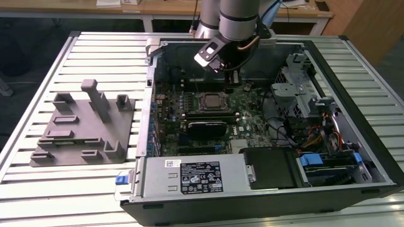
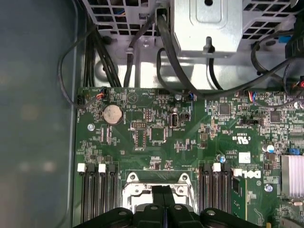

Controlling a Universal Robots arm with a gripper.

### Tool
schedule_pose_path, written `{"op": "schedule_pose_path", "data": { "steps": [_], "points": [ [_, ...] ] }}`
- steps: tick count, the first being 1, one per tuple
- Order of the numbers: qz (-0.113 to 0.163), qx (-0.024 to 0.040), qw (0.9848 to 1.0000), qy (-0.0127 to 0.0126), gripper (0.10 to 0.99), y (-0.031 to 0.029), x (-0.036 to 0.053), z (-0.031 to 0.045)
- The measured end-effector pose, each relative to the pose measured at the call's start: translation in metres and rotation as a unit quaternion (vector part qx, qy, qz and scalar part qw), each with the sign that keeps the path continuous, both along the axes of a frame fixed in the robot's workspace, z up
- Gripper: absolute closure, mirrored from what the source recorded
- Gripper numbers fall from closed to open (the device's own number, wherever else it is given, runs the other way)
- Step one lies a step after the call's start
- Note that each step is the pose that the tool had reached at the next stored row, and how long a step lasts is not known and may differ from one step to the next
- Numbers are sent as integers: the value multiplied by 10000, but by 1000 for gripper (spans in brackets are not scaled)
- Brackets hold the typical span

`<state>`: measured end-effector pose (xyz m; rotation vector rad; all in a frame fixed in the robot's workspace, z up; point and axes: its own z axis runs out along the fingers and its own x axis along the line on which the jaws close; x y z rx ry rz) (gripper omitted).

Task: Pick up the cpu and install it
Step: 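Close the cpu cover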

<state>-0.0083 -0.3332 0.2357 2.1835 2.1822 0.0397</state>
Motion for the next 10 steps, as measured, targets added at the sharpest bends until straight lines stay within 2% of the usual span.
{"op": "schedule_pose_path", "data": {
  "steps": [10],
  "points": [
    [0,0,10000,0,980,0,-46,-13]
  ]
}}
